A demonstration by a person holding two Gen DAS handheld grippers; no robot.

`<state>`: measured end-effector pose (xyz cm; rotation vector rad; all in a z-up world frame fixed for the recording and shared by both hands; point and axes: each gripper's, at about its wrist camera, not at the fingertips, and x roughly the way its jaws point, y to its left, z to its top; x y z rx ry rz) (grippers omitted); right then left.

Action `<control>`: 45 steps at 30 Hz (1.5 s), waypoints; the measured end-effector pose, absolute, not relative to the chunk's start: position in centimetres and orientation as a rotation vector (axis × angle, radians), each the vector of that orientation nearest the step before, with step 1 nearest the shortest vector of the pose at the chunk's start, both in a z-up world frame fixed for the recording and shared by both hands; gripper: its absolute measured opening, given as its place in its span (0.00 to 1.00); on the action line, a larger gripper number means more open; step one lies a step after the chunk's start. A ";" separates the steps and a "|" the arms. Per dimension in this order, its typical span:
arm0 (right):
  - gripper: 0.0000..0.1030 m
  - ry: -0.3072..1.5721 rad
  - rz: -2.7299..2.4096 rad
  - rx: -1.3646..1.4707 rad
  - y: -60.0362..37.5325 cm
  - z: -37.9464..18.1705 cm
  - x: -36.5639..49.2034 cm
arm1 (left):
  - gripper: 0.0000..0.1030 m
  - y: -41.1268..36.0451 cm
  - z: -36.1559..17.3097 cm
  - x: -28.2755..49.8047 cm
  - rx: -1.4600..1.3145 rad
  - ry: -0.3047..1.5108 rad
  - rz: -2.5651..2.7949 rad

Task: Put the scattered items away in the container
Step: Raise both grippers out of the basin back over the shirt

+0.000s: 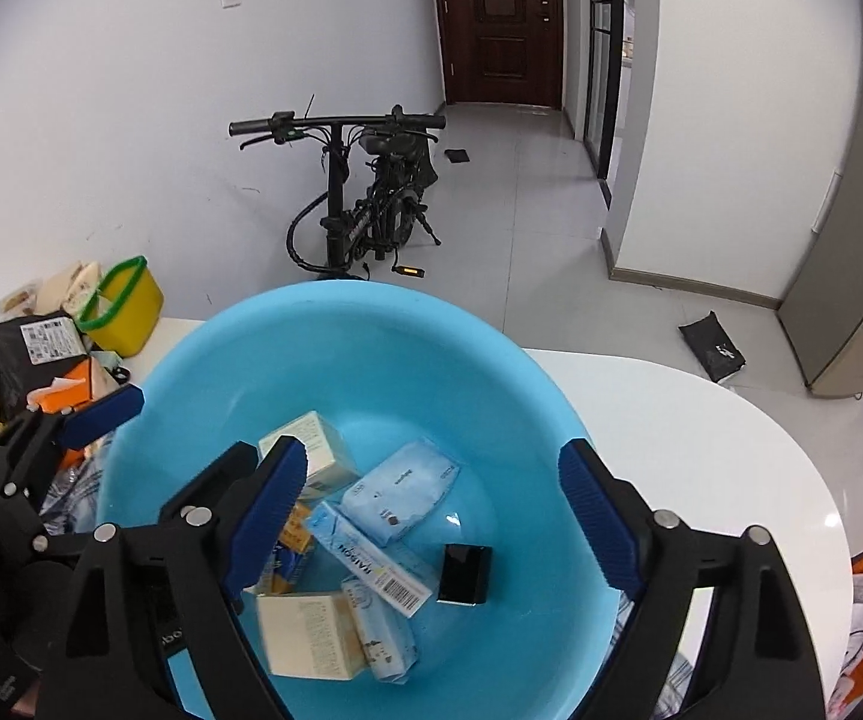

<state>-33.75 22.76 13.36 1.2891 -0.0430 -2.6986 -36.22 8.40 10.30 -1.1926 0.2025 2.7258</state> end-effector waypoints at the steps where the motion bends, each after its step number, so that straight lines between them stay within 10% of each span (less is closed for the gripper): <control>1: 0.83 -0.052 -2.700 1.276 22.8 13.5 -33.4 | 0.82 8.5 10.5 -35.7 -1.176 0.203 2.729; 45: 0.94 -0.036 -2.807 0.712 24.0 17.2 -10.5 | 0.89 5.4 13.3 -12.3 -0.786 0.093 2.838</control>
